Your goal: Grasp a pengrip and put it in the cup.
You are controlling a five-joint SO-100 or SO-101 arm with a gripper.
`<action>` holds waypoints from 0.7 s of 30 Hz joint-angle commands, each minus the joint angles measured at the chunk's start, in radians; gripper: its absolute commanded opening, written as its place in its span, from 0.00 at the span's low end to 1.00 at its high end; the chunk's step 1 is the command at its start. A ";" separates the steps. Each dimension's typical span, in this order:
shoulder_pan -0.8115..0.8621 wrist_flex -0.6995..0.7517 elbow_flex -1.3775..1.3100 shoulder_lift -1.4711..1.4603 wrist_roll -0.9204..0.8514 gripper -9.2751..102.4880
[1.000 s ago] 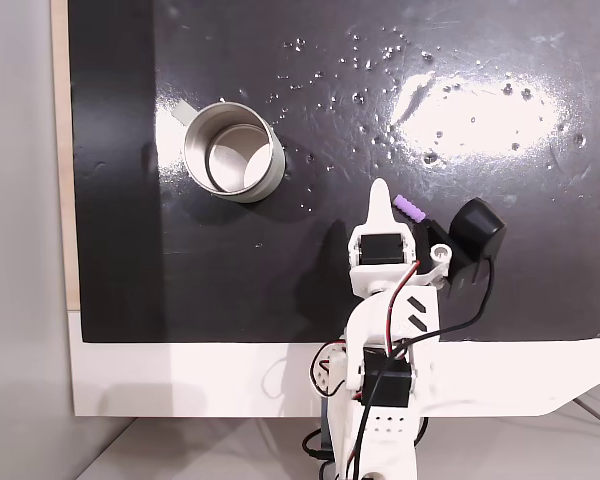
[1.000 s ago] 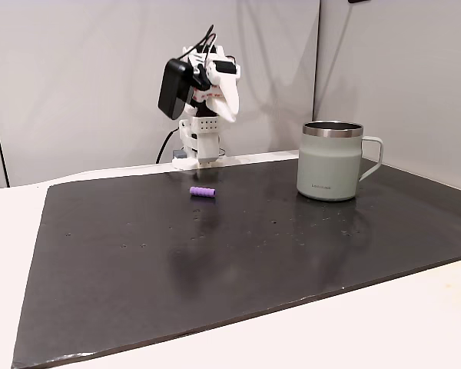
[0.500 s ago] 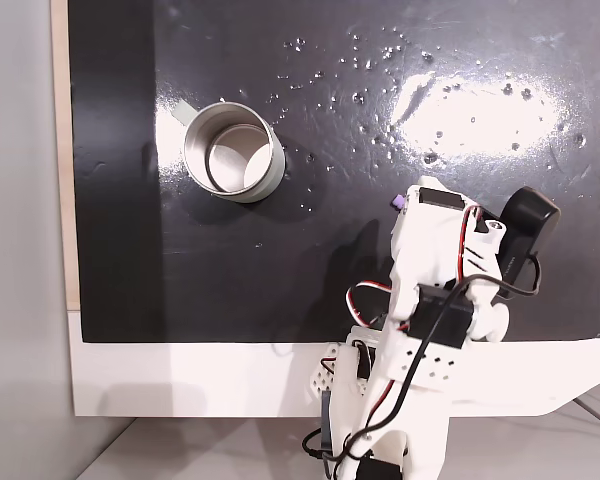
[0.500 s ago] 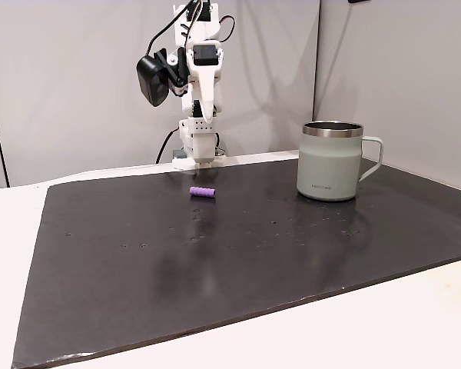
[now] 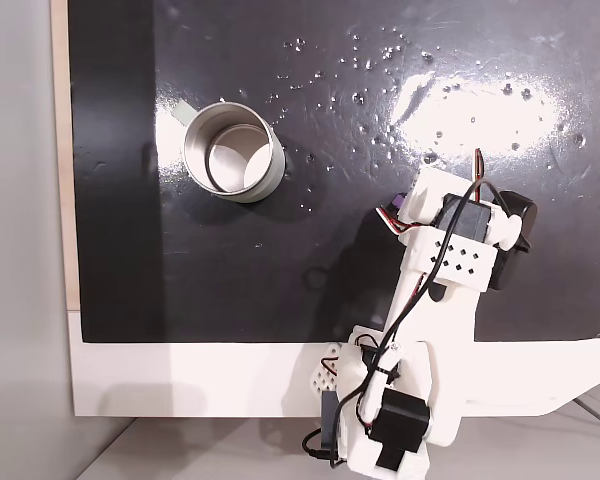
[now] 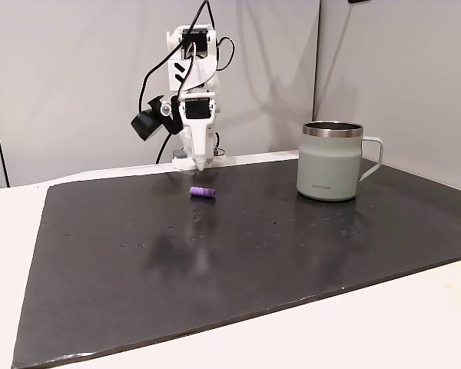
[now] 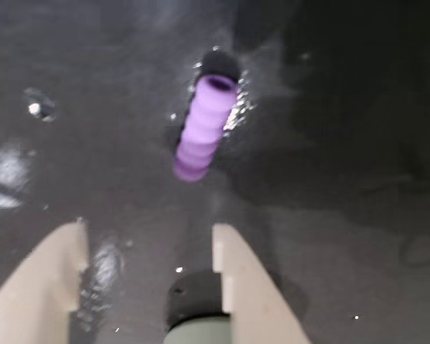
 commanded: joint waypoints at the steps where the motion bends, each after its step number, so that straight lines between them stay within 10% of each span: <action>1: 0.003 -0.029 -0.031 -0.044 0.003 0.26; 16: -0.021 -0.153 0.098 -0.169 -0.032 0.26; 21: -0.014 -0.170 0.110 -0.192 -0.038 0.08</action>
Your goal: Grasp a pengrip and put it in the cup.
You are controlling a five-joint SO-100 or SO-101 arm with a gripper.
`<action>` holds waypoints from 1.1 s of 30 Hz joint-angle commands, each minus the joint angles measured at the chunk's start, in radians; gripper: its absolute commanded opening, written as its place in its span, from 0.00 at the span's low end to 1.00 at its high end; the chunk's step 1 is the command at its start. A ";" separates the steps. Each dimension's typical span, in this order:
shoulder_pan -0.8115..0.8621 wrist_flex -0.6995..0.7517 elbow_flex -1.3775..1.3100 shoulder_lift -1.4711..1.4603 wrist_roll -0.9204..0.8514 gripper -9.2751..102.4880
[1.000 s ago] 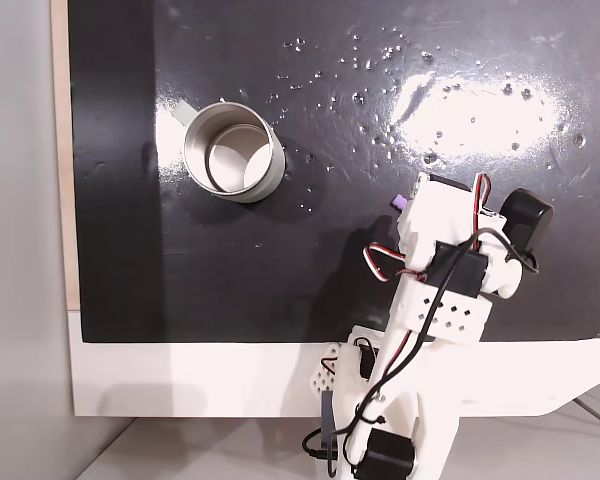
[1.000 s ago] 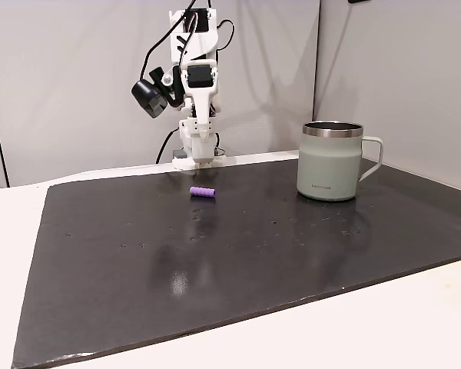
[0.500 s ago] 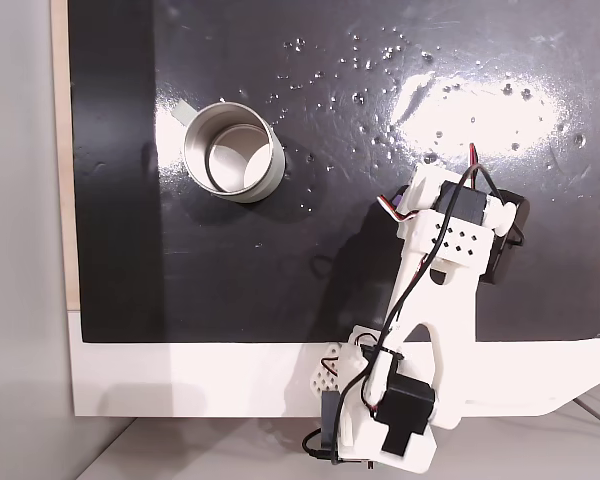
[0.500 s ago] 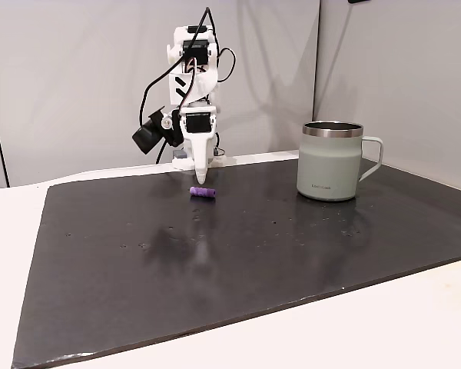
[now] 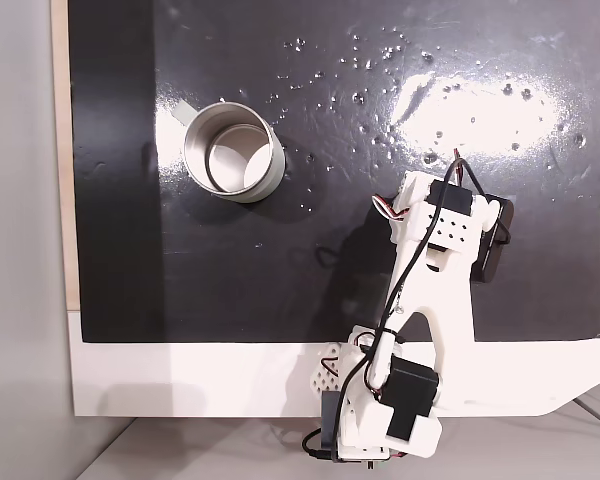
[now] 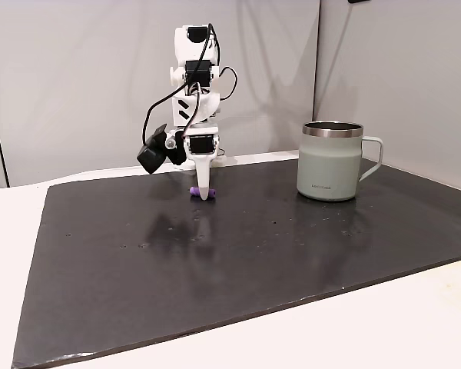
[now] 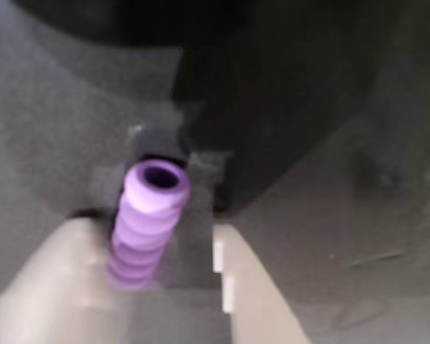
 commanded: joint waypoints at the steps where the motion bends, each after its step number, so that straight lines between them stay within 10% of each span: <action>1: 0.000 -0.005 0.000 -0.003 -0.006 0.08; 21: -0.176 0.370 -0.480 0.285 0.008 0.08; 33: -0.477 0.345 -0.704 0.285 0.058 0.08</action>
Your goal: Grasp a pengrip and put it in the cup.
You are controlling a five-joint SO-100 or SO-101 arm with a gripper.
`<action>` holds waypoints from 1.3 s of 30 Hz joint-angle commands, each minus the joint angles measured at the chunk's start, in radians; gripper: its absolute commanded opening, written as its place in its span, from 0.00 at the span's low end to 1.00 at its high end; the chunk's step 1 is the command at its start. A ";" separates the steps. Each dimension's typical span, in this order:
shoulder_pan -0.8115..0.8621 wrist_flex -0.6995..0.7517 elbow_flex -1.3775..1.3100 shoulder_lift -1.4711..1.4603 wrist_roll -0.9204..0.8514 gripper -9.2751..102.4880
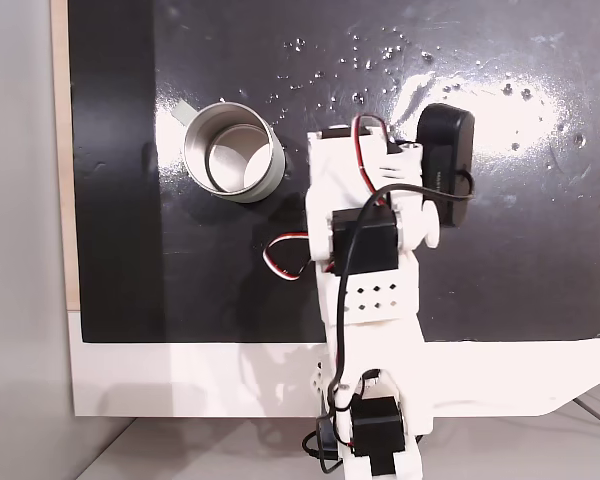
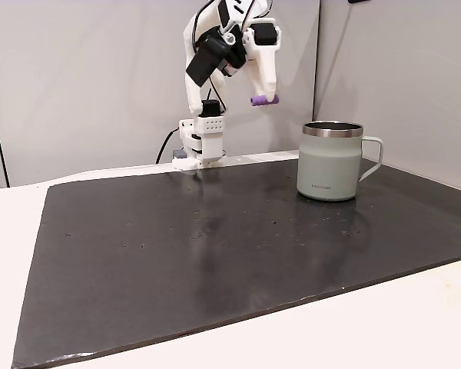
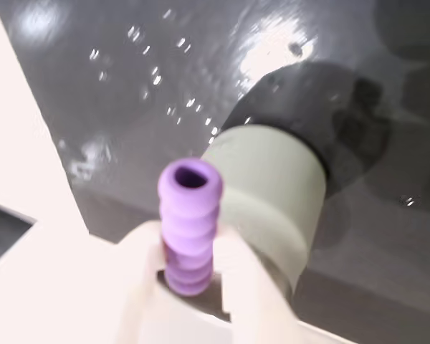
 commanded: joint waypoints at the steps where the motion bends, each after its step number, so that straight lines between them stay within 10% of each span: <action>1: -0.067 -0.038 -0.075 0.012 0.009 0.08; 27: -0.382 -0.172 -0.202 -0.295 0.025 0.08; 39: -0.385 -0.169 -0.156 -0.267 0.034 0.26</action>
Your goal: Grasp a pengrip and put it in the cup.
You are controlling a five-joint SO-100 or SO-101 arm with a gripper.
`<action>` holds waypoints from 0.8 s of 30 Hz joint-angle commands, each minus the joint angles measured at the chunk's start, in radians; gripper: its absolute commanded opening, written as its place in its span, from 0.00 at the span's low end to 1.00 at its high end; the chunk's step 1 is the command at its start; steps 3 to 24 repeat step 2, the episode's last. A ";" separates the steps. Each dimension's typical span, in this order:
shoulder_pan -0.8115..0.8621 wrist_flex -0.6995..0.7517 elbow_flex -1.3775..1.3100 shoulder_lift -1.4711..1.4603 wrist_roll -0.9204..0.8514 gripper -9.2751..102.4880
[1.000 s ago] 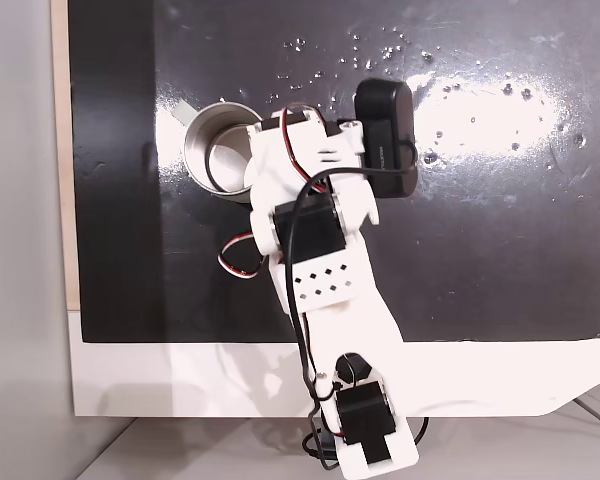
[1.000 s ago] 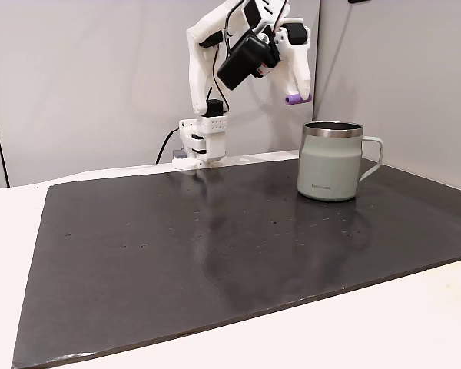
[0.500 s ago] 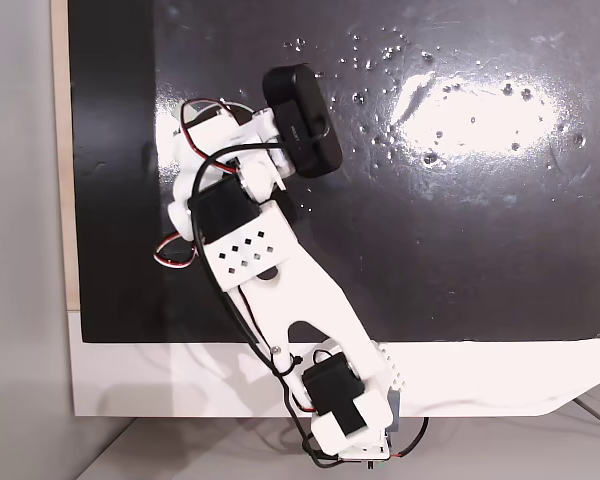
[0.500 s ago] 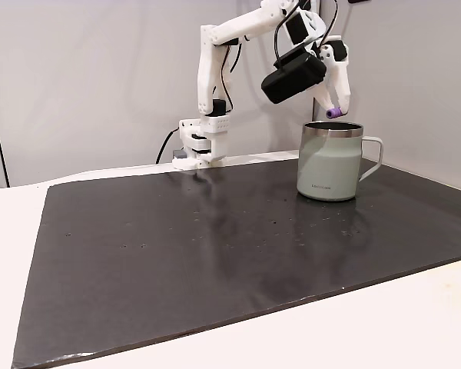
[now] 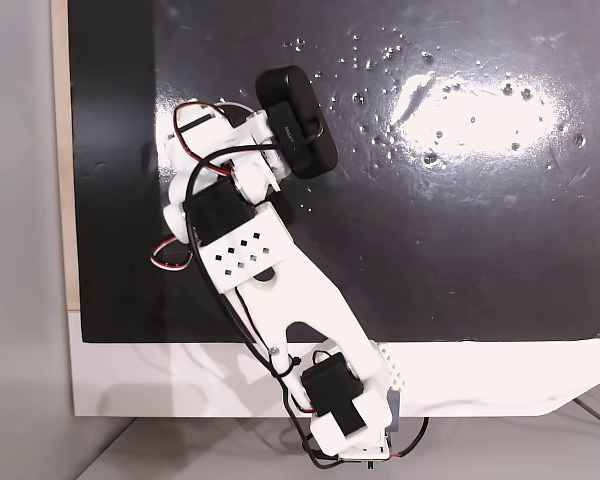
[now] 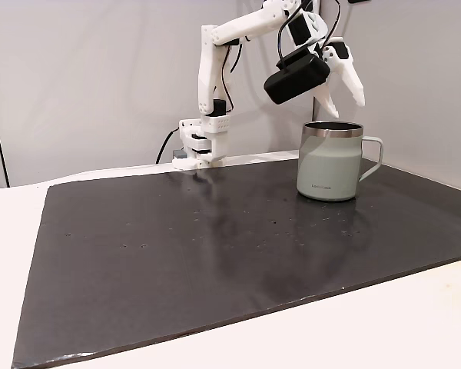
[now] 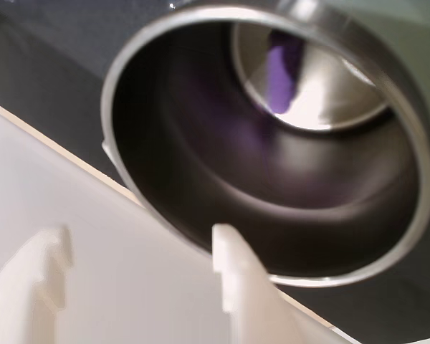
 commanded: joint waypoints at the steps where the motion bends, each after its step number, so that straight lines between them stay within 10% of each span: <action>1: -0.006 0.000 -0.003 0.035 -0.002 0.26; 24: -0.006 0.000 -0.003 0.035 -0.002 0.26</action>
